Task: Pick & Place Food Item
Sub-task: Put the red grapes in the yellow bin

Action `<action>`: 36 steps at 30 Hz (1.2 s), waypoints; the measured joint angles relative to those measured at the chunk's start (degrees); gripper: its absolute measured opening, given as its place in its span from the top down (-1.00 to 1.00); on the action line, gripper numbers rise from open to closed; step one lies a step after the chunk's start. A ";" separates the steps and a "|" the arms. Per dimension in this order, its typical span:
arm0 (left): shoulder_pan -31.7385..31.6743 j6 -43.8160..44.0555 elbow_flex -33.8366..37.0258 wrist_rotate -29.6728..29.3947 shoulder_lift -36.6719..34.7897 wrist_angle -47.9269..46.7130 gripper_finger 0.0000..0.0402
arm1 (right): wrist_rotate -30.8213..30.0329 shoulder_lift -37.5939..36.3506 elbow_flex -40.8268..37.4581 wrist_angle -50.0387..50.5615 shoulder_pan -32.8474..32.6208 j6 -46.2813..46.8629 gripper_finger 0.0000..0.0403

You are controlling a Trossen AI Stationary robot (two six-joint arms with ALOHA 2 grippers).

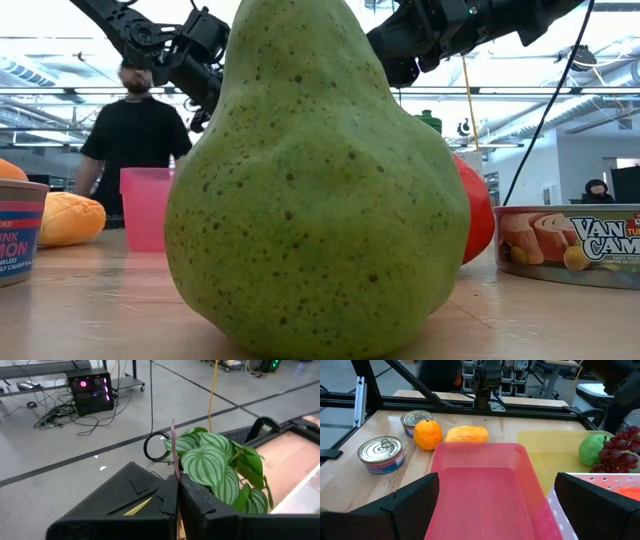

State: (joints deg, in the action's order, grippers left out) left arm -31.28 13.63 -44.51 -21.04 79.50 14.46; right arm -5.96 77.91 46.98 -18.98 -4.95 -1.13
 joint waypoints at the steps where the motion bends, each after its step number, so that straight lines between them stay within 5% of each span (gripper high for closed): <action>1: -0.15 0.49 0.00 0.00 0.00 0.55 0.96 | 0.00 0.00 0.00 0.00 -0.01 0.00 -0.87; 9: -0.25 0.10 0.00 0.02 0.57 4.92 0.83 | 0.00 0.00 0.00 0.00 0.00 -0.14 -0.87; 17: -0.25 -1.46 -0.04 0.46 10.31 12.94 0.97 | -0.20 0.00 0.00 0.00 0.02 -0.09 -0.87; 22: -0.25 -1.82 -0.04 0.19 12.48 14.41 0.89 | -0.20 0.00 0.00 0.03 0.02 -0.18 -0.87; 30: 0.50 -3.17 -0.04 0.62 8.50 11.93 0.72 | -0.20 0.00 0.00 0.66 0.04 -1.29 -0.87; 36: 3.92 -7.68 -0.07 6.78 0.05 -1.58 0.76 | -0.20 0.00 0.00 0.63 0.04 -1.27 -0.87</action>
State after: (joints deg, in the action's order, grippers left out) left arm -27.36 5.95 -44.58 -14.25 79.55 12.88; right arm -6.15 77.91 46.98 -18.35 -4.91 -2.40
